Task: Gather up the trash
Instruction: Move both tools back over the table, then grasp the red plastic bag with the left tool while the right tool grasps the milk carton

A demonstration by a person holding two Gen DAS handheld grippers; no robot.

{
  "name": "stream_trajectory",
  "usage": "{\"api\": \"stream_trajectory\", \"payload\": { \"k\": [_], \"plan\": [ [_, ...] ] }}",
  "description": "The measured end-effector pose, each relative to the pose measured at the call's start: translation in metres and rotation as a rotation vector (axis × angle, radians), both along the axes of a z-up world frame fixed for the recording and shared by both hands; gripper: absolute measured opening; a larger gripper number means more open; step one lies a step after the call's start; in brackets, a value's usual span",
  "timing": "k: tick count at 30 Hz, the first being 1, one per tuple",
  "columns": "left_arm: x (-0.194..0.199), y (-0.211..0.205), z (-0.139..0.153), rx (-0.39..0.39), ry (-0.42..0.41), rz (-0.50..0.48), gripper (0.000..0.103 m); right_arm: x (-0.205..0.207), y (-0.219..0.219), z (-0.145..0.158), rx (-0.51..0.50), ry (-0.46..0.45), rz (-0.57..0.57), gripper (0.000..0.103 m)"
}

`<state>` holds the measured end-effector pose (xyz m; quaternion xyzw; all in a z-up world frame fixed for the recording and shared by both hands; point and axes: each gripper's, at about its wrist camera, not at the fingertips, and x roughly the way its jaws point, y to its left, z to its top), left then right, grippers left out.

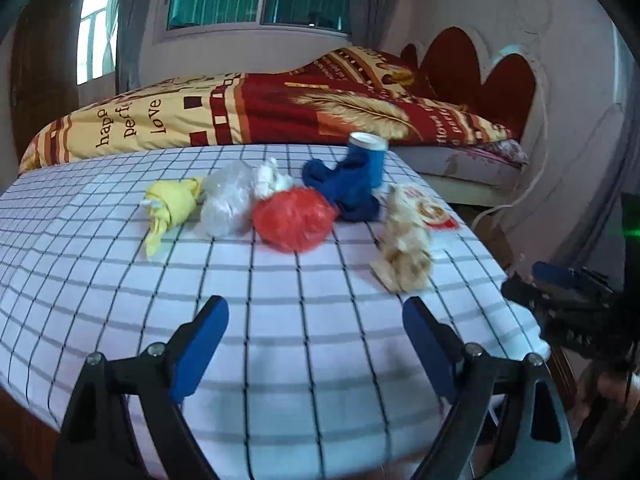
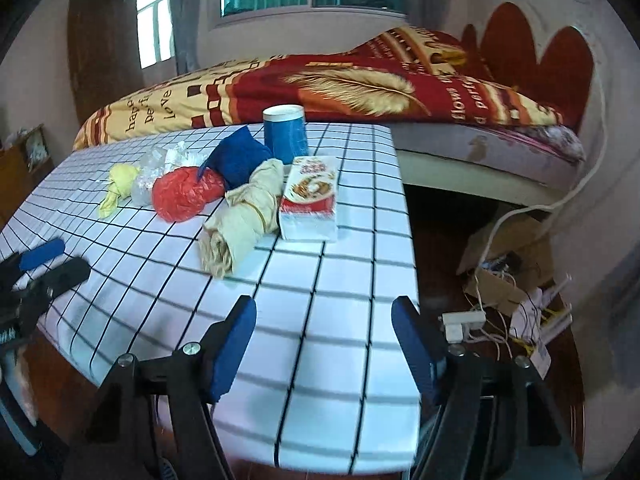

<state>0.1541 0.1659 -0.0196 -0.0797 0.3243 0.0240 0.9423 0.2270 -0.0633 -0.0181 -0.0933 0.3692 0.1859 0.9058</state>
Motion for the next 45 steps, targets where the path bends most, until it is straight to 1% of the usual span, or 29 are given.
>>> {"api": "stream_trajectory", "payload": {
  "k": [5, 9, 11, 13, 16, 18, 20, 21, 22, 23, 24, 25, 29, 35, 39, 42, 45],
  "plan": [
    [0.038, 0.014, -0.008, 0.004, 0.035, -0.013, 0.086, 0.039, 0.020, -0.011, -0.029, 0.042, 0.017, 0.072],
    [0.064, 0.015, -0.018, 0.018, 0.064, -0.033, 0.086, 0.071, 0.036, -0.026, -0.056, 0.086, 0.031, 0.072],
    [0.079, 0.016, -0.023, 0.028, 0.085, -0.039, 0.085, 0.083, 0.041, -0.030, -0.058, 0.096, 0.047, 0.071],
    [0.095, 0.016, -0.028, 0.027, 0.108, -0.046, 0.082, 0.092, 0.048, -0.033, -0.066, 0.094, 0.057, 0.071],
    [0.116, 0.019, -0.035, 0.011, 0.146, -0.060, 0.080, 0.106, 0.054, -0.037, -0.068, 0.107, 0.066, 0.064],
    [0.125, 0.016, -0.037, 0.019, 0.163, -0.079, 0.079, 0.111, 0.054, -0.039, -0.062, 0.120, 0.068, 0.055],
    [0.129, 0.012, -0.038, 0.030, 0.171, -0.101, 0.073, 0.111, 0.051, -0.039, -0.047, 0.125, 0.069, 0.055],
    [0.130, 0.011, -0.039, 0.031, 0.174, -0.109, 0.064, 0.110, 0.049, -0.039, -0.041, 0.126, 0.071, 0.054],
    [0.129, 0.011, -0.039, 0.030, 0.173, -0.116, 0.052, 0.106, 0.048, -0.039, -0.035, 0.124, 0.075, 0.054],
    [0.129, 0.012, -0.039, 0.027, 0.168, -0.119, 0.045, 0.102, 0.045, -0.038, -0.025, 0.122, 0.079, 0.054],
    [0.127, 0.013, -0.039, 0.016, 0.166, -0.121, 0.031, 0.098, 0.044, -0.038, -0.022, 0.121, 0.081, 0.054],
    [0.124, 0.015, -0.038, 0.002, 0.161, -0.126, 0.025, 0.093, 0.042, -0.038, -0.020, 0.118, 0.081, 0.054],
    [0.103, 0.018, -0.032, -0.024, 0.133, -0.133, 0.022, 0.079, 0.033, -0.035, 0.007, 0.112, 0.067, 0.053],
    [0.052, 0.024, -0.024, -0.039, 0.097, -0.106, 0.021, 0.043, 0.018, -0.022, 0.020, 0.087, 0.063, 0.053],
    [0.024, 0.027, -0.023, -0.057, 0.089, -0.086, 0.021, 0.020, 0.008, -0.015, 0.018, 0.063, 0.065, 0.053],
    [0.008, 0.024, -0.022, -0.066, 0.088, -0.084, 0.019, 0.002, -0.003, -0.009, 0.027, 0.054, 0.056, 0.053],
    [-0.006, 0.014, -0.019, -0.051, 0.083, -0.095, 0.018, -0.019, -0.019, -0.002, 0.040, 0.033, 0.040, 0.053]
  ]
}}
